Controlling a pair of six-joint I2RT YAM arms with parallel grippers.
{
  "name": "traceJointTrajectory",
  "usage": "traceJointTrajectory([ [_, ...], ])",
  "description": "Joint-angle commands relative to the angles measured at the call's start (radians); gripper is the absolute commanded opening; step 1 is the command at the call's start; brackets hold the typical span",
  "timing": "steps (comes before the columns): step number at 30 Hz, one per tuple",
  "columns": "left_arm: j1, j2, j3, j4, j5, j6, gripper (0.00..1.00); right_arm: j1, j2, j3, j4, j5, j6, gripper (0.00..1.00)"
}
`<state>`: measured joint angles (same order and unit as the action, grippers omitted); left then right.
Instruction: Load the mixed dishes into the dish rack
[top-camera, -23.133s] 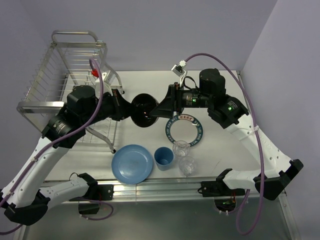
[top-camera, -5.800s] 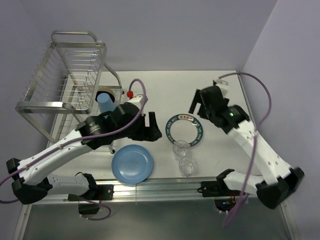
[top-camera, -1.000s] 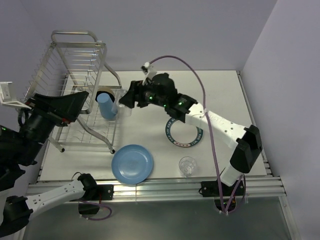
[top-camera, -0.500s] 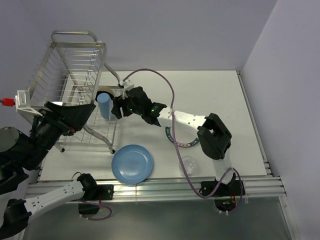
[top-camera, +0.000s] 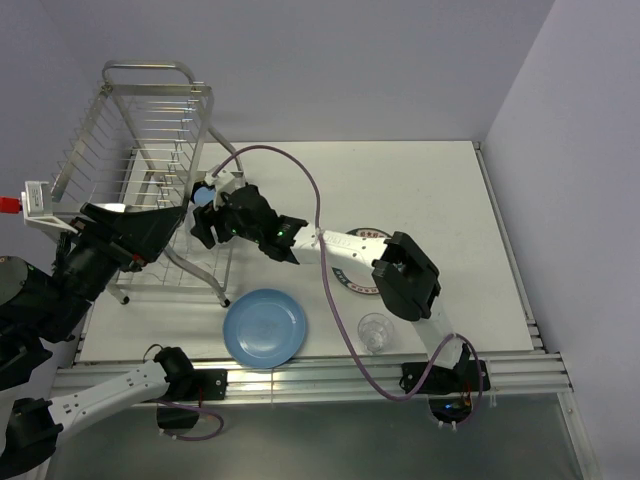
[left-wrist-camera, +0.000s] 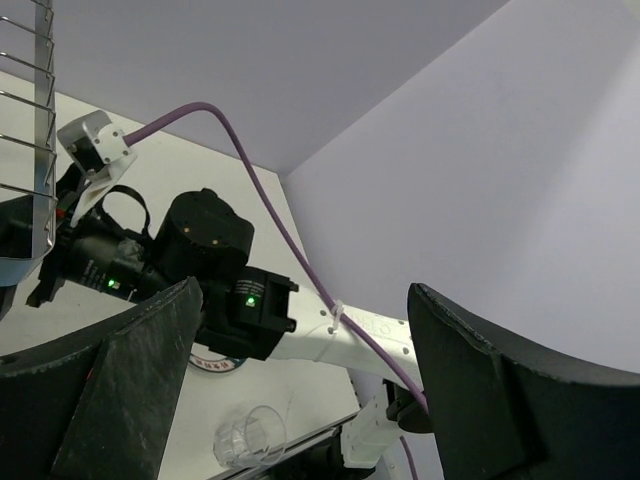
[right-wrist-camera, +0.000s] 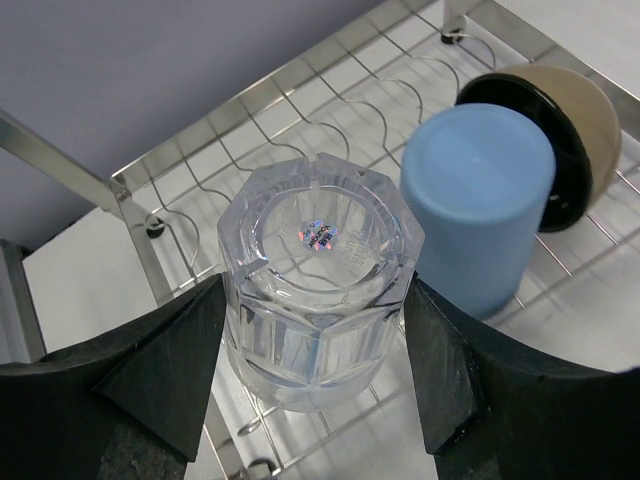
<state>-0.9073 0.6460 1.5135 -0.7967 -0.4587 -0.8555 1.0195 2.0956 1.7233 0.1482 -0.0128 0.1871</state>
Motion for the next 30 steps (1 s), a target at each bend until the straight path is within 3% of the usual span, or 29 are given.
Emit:
traceJointTrajectory([
  [1,-0.002,0.003,0.030,0.040,0.026,0.003,0.90,0.010,0.035,0.015,0.161,-0.019,-0.035,0.00],
  [7,-0.002,0.014,0.047,0.033,0.048,0.010,0.88,0.016,0.078,-0.001,0.280,-0.032,-0.054,0.00],
  [23,-0.002,-0.032,-0.007,0.031,0.043,0.006,0.85,0.022,0.259,0.235,0.157,-0.046,-0.078,0.01],
  [26,-0.002,-0.029,-0.004,0.027,0.045,0.007,0.87,0.022,0.280,0.266,0.136,-0.052,-0.077,0.09],
  [30,-0.002,-0.029,0.010,0.011,0.025,0.012,0.90,0.028,0.288,0.275,0.125,-0.049,-0.094,0.39],
])
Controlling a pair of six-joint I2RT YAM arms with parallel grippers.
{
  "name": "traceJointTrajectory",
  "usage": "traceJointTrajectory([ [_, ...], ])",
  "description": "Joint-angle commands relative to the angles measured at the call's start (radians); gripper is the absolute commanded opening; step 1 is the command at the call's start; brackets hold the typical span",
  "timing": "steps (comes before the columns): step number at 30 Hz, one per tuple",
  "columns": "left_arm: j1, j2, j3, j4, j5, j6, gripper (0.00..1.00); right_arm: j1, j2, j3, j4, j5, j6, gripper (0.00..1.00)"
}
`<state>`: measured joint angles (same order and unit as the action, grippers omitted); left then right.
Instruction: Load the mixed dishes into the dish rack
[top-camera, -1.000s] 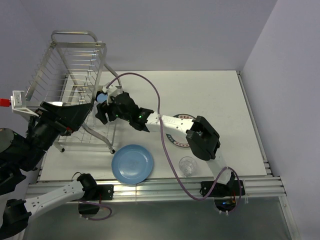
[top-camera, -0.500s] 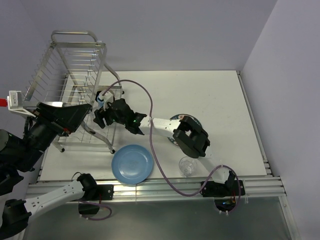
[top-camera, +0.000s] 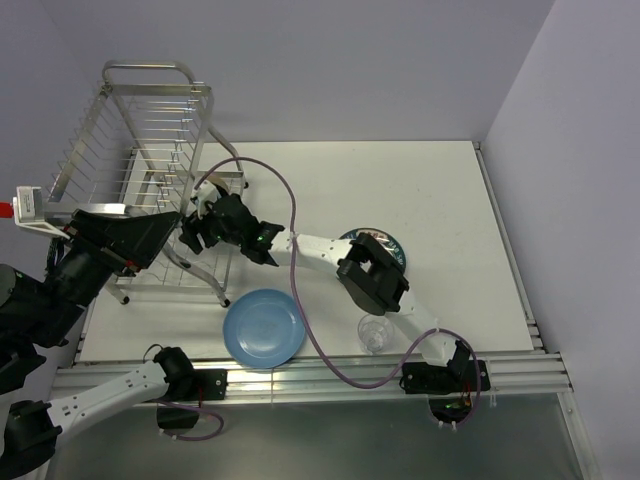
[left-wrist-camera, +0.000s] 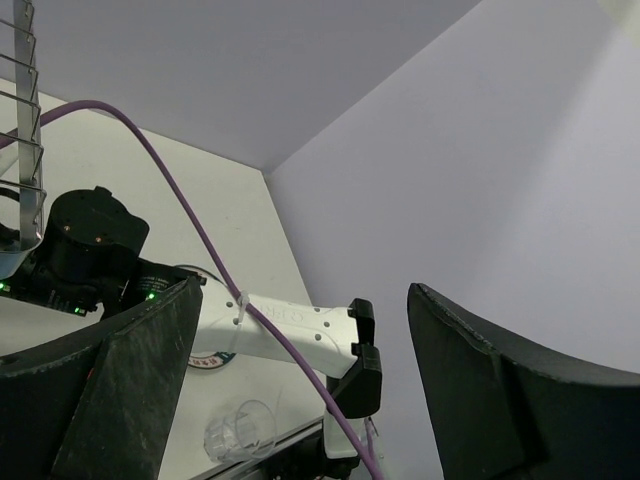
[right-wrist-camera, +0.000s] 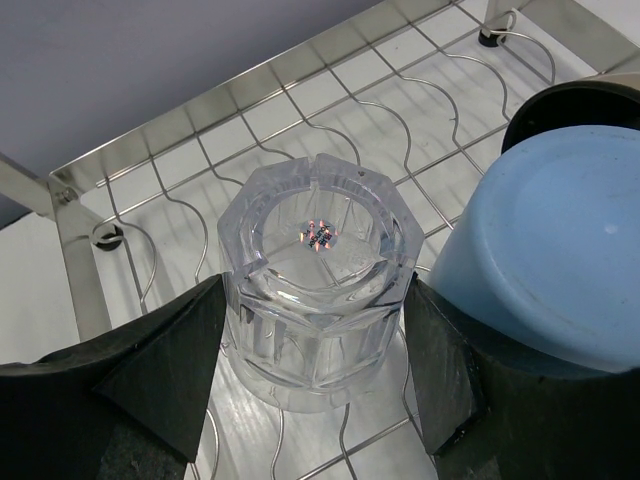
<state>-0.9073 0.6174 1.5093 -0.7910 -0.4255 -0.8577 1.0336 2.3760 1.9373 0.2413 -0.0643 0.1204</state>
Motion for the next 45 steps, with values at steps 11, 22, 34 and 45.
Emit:
traceJointTrajectory([
  [11,-0.002,0.008,0.025,0.007,-0.009,0.031,0.95,0.029,0.022,0.071,0.015,0.029,-0.042,0.83],
  [22,-0.002,0.001,-0.003,0.016,-0.006,0.017,0.95,0.031,-0.009,0.006,0.042,0.037,-0.061,0.87],
  [34,-0.002,0.132,0.058,0.013,0.057,0.026,0.94,0.023,-0.386,-0.507,0.213,0.107,0.079,0.92],
  [45,-0.002,0.329,-0.009,-0.017,0.279,-0.041,0.92,-0.170,-0.877,-0.662,-0.507,0.423,0.454,0.92],
])
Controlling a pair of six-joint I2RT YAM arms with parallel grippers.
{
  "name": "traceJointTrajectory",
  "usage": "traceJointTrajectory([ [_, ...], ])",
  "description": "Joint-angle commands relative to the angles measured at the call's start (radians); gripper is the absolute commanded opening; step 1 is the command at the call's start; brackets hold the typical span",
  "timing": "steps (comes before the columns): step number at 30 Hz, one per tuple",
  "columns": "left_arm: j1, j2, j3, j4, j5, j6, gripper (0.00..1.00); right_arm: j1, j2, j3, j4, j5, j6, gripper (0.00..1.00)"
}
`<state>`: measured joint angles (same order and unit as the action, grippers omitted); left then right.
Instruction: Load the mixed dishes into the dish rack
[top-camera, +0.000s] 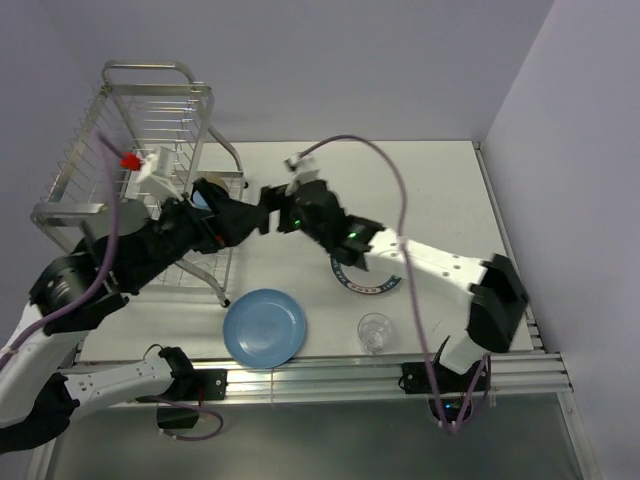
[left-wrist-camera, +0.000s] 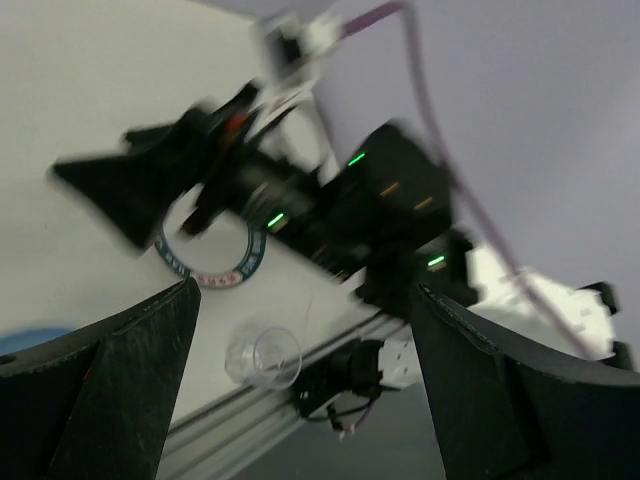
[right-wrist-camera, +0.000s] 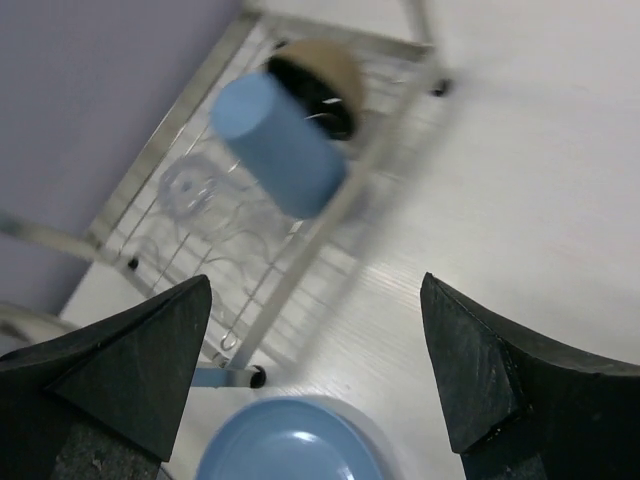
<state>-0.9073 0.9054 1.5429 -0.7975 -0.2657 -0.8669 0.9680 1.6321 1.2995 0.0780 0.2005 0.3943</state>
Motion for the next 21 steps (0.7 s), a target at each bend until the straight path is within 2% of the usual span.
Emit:
traceJointTrajectory([
  [1,-0.002,0.053,-0.059,-0.008,0.150,-0.029,0.92,-0.142,-0.212,-0.052,-0.430,0.174,0.258,0.92],
  [2,-0.002,0.067,-0.079,-0.005,0.181,-0.023,0.92,-0.191,-0.257,-0.069,-0.577,0.180,0.285,0.92],
  [3,-0.002,0.087,-0.107,-0.015,0.207,-0.020,0.92,-0.295,-0.299,-0.097,-0.619,0.160,0.290,0.92],
  [6,-0.010,0.176,-0.176,-0.019,0.345,0.005,0.91,-0.469,-0.480,-0.213,-0.710,0.151,0.233,0.92],
  [10,-0.045,0.348,-0.211,0.032,0.482,0.040,0.89,-0.583,-0.721,-0.275,-0.788,0.178,0.166,0.92],
  [14,-0.070,0.518,-0.190,0.116,0.609,0.086,0.89,-0.617,-0.807,-0.256,-0.853,0.169,0.172,0.92],
  [18,-0.113,0.734,-0.103,0.092,0.614,0.144,0.88,-0.632,-0.814,-0.243,-0.894,0.168,0.173,0.92],
  [21,-0.136,0.820,-0.058,0.083,0.615,0.180,0.88,-0.646,-0.844,-0.243,-0.894,0.162,0.166,0.92],
])
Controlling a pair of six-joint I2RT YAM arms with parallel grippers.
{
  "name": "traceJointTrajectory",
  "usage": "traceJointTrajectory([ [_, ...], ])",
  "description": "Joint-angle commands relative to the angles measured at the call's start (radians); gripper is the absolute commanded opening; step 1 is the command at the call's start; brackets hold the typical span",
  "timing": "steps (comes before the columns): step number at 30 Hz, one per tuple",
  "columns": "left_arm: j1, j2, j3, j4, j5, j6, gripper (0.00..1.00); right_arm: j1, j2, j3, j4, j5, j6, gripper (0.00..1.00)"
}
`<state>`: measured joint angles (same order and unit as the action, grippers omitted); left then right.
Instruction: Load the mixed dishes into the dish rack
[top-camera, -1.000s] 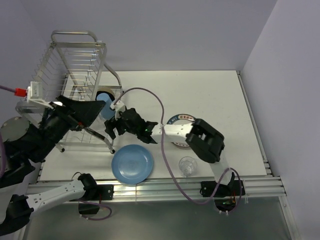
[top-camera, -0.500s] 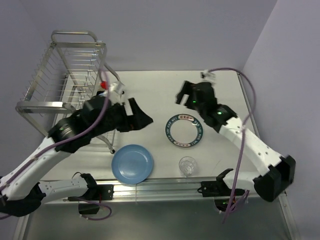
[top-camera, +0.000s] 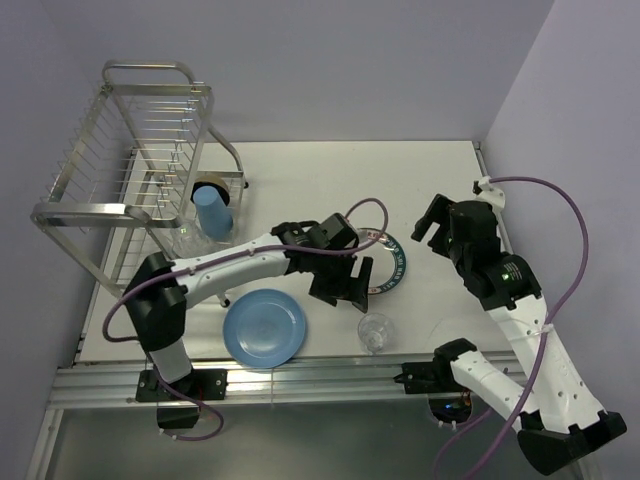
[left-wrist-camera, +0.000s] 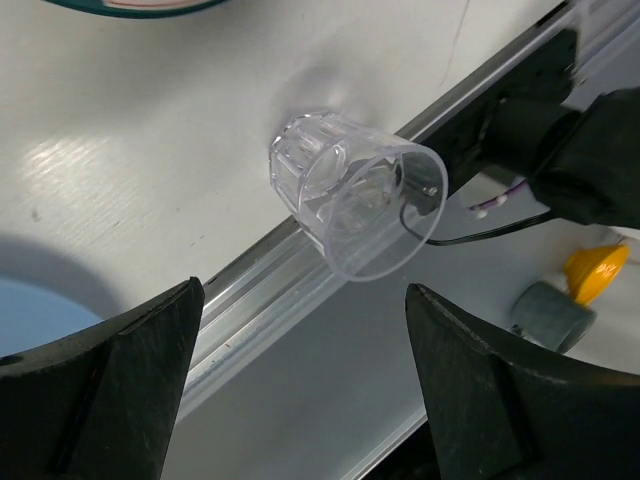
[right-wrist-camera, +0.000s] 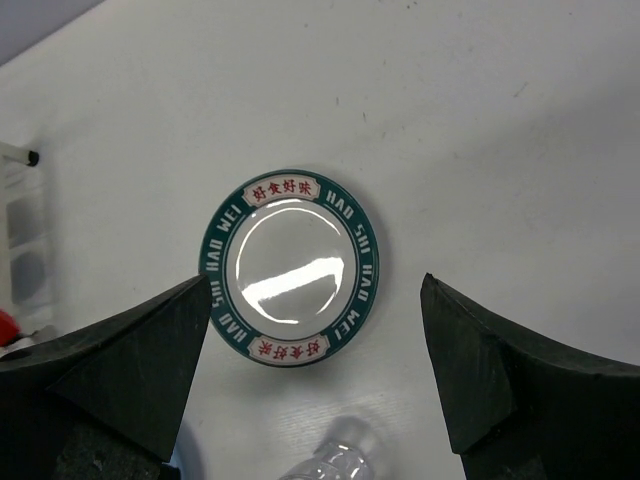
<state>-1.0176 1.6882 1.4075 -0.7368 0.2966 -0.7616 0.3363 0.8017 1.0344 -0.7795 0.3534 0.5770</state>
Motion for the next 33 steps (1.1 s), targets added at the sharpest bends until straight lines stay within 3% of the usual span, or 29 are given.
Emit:
traceJointTrajectory([
  [1,-0.026,0.054,0.085,0.013,0.056,0.084,0.88,-0.019,-0.021,0.024,-0.035,0.009,-0.019,0.92],
  [16,-0.058,0.217,0.015,0.074,0.070,0.171,0.84,-0.051,-0.085,0.061,-0.023,0.016,-0.088,0.92],
  [22,-0.056,0.248,0.024,0.082,0.067,0.192,0.75,-0.052,-0.101,0.059,-0.032,0.012,-0.078,0.92],
  [25,-0.056,0.243,0.028,0.096,0.068,0.209,0.60,-0.052,-0.108,0.065,-0.040,0.016,-0.075,0.92],
  [26,-0.056,0.240,0.030,0.096,0.068,0.209,0.47,-0.052,-0.111,0.067,-0.041,0.016,-0.074,0.92],
  [29,-0.055,0.232,0.038,0.090,0.075,0.220,0.24,-0.052,-0.121,0.070,-0.047,0.012,-0.068,0.92],
  [33,-0.055,0.186,0.041,0.067,0.061,0.231,0.00,-0.052,-0.113,0.076,-0.066,-0.045,-0.063,0.92],
])
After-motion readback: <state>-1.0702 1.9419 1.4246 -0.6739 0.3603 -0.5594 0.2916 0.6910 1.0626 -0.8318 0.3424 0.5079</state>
